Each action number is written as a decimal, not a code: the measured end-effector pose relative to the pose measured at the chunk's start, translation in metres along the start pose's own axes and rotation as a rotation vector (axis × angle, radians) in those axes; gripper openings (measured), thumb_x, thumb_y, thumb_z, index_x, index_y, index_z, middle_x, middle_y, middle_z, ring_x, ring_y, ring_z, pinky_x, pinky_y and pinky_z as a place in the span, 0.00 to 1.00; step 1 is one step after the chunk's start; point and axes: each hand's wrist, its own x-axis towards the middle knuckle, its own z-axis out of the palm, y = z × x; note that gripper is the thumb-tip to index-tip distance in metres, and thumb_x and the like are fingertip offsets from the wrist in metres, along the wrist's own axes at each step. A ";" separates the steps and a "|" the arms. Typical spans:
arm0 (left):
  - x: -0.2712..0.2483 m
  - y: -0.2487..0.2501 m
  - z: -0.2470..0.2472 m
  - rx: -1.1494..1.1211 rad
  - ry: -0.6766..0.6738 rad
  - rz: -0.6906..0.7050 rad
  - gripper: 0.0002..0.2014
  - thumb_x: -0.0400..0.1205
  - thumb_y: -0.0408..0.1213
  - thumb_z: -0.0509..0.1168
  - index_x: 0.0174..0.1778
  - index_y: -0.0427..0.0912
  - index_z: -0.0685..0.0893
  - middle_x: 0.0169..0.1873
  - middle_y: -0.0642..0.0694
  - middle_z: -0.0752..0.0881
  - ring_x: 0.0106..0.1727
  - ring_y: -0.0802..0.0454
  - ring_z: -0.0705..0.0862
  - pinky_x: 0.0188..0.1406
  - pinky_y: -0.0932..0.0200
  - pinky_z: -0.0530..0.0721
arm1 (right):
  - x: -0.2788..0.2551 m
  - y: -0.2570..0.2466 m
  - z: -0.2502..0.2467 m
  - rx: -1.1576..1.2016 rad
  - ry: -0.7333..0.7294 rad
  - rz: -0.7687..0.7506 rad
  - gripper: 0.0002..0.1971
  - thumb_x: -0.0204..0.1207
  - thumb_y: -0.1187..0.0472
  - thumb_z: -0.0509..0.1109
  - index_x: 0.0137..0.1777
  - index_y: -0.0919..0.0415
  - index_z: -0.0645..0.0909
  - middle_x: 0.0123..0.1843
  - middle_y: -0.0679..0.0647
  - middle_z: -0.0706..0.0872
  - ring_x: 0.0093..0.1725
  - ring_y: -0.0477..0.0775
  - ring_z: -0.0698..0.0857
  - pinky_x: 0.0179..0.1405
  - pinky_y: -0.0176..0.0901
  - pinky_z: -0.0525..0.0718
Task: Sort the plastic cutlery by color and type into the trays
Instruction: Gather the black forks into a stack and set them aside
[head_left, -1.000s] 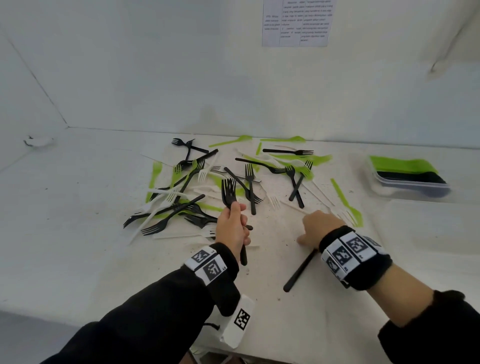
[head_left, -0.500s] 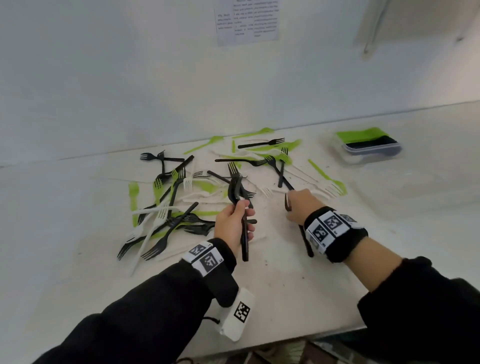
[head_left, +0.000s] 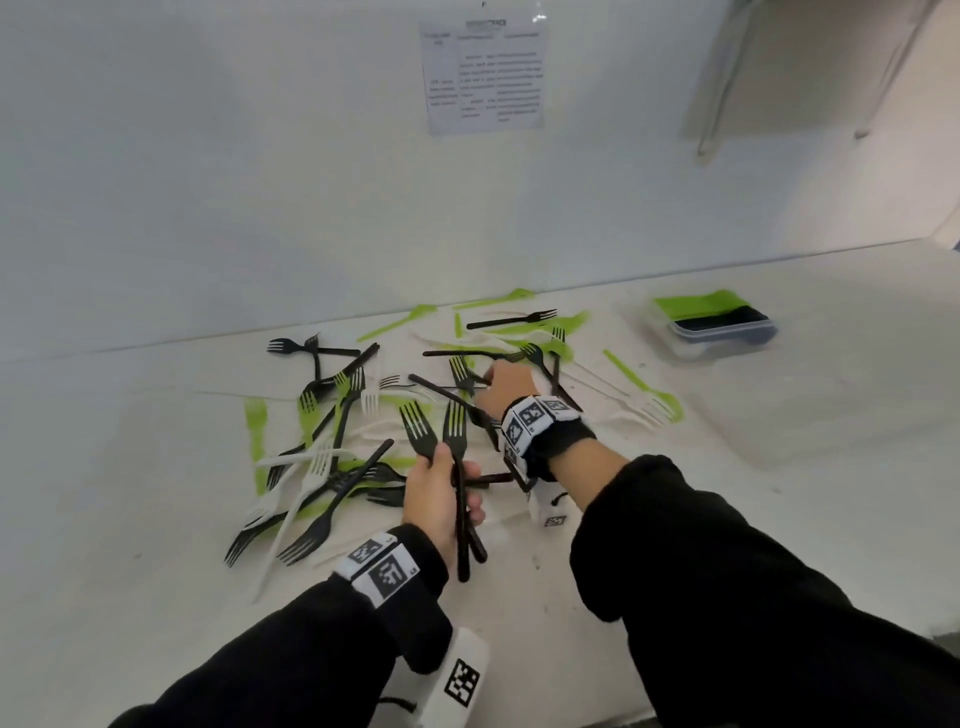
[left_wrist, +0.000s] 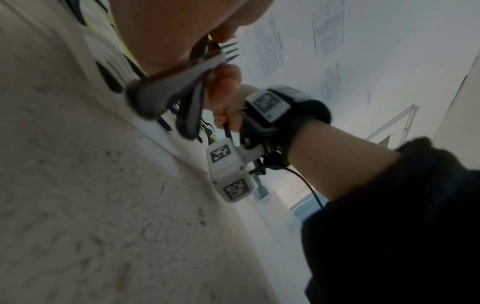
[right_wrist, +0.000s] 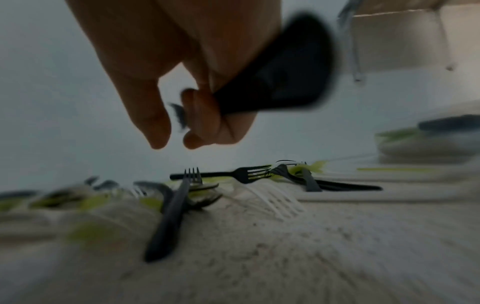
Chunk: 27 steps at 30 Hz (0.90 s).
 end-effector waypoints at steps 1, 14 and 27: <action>0.000 0.001 0.000 -0.013 0.003 -0.005 0.12 0.89 0.43 0.49 0.42 0.42 0.67 0.29 0.47 0.74 0.14 0.58 0.64 0.13 0.69 0.63 | 0.006 -0.003 0.005 -0.066 -0.024 -0.016 0.12 0.78 0.58 0.66 0.55 0.66 0.80 0.53 0.61 0.85 0.56 0.62 0.83 0.51 0.46 0.79; 0.016 -0.003 0.000 0.047 0.137 -0.002 0.07 0.85 0.30 0.55 0.41 0.41 0.71 0.25 0.48 0.66 0.20 0.56 0.63 0.17 0.63 0.66 | 0.049 0.002 0.005 -0.157 -0.187 -0.117 0.16 0.78 0.57 0.65 0.60 0.68 0.80 0.57 0.63 0.85 0.60 0.63 0.82 0.51 0.45 0.79; 0.013 -0.006 0.025 0.014 0.140 -0.109 0.06 0.85 0.37 0.52 0.44 0.42 0.71 0.19 0.50 0.66 0.15 0.57 0.60 0.16 0.67 0.61 | 0.079 0.072 -0.032 -0.327 -0.083 0.047 0.08 0.80 0.65 0.63 0.54 0.67 0.80 0.58 0.62 0.85 0.55 0.61 0.84 0.50 0.43 0.80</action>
